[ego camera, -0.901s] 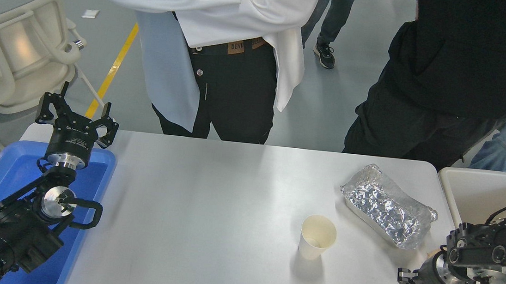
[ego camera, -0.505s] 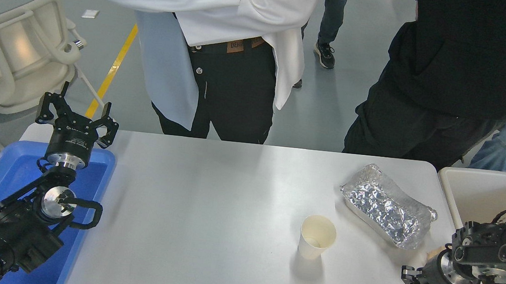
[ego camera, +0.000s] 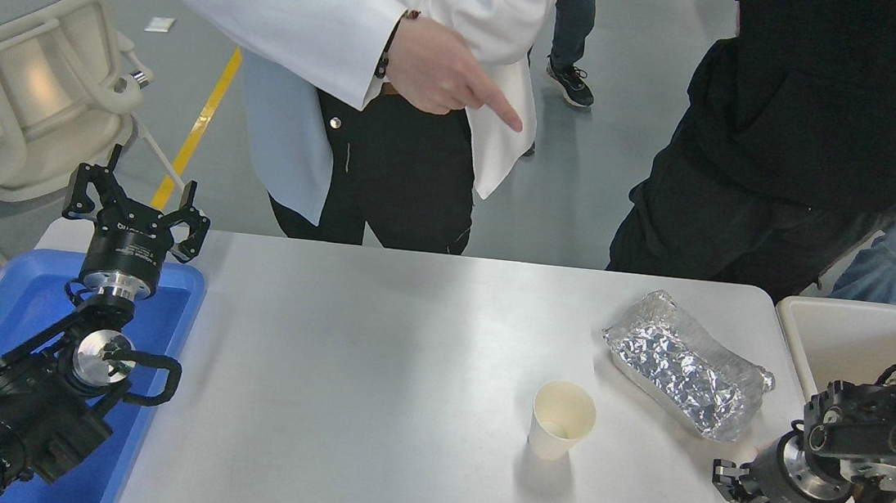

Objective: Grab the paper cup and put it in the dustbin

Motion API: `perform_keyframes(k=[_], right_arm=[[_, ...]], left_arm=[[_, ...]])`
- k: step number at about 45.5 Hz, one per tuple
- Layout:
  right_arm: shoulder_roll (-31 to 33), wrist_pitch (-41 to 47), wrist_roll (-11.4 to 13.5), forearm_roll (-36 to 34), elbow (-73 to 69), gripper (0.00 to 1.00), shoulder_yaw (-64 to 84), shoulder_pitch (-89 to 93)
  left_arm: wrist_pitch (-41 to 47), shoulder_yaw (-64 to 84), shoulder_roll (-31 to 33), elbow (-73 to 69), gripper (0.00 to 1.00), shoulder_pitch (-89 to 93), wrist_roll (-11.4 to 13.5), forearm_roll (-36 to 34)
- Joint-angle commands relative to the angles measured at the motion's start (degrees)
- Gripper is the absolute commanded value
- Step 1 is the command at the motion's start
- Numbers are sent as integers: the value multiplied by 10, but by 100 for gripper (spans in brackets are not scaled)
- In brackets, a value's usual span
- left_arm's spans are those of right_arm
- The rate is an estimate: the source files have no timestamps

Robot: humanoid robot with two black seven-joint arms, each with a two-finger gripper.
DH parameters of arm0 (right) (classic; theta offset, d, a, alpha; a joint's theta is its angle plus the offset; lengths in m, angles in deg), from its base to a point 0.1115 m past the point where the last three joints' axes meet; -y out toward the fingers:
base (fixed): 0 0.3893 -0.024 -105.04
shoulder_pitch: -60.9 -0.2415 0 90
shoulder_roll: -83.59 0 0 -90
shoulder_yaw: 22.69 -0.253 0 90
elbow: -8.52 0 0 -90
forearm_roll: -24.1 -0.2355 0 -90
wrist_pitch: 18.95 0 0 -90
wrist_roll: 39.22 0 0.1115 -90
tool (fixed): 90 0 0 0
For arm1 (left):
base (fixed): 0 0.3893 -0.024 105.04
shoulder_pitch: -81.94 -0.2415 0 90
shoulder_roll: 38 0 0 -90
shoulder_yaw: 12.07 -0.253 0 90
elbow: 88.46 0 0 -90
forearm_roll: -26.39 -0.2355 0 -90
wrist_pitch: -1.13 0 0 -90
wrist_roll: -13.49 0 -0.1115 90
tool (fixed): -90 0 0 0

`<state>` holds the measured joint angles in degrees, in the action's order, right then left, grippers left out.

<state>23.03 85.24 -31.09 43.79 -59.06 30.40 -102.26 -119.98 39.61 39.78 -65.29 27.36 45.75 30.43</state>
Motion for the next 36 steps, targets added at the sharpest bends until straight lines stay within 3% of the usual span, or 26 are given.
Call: perform_keyframes(k=[1,14,16,23,29,36], right_arm=[[3,1,0,0,0,0,-2,2],[17,1,0,-3,-13,0,-12,-8],[20,-1,0,-3,-18,16,-12,-14],[38,-1,-2,-16,-21,100,-20,-44],[58,22,-2,-62,-63,100,1,-81],[61,88,-2,-69,-114,100,53,-168]], left_arm=[[0,0,0,0,99,0,0,0],[0,0,0,0,99,0,0,0],[0,0,0,0,99,0,0,0],[0,0,0,0,99,0,0,0],[0,0,0,0,99,0,0,0],[0,0,0,0,99,0,0,0]])
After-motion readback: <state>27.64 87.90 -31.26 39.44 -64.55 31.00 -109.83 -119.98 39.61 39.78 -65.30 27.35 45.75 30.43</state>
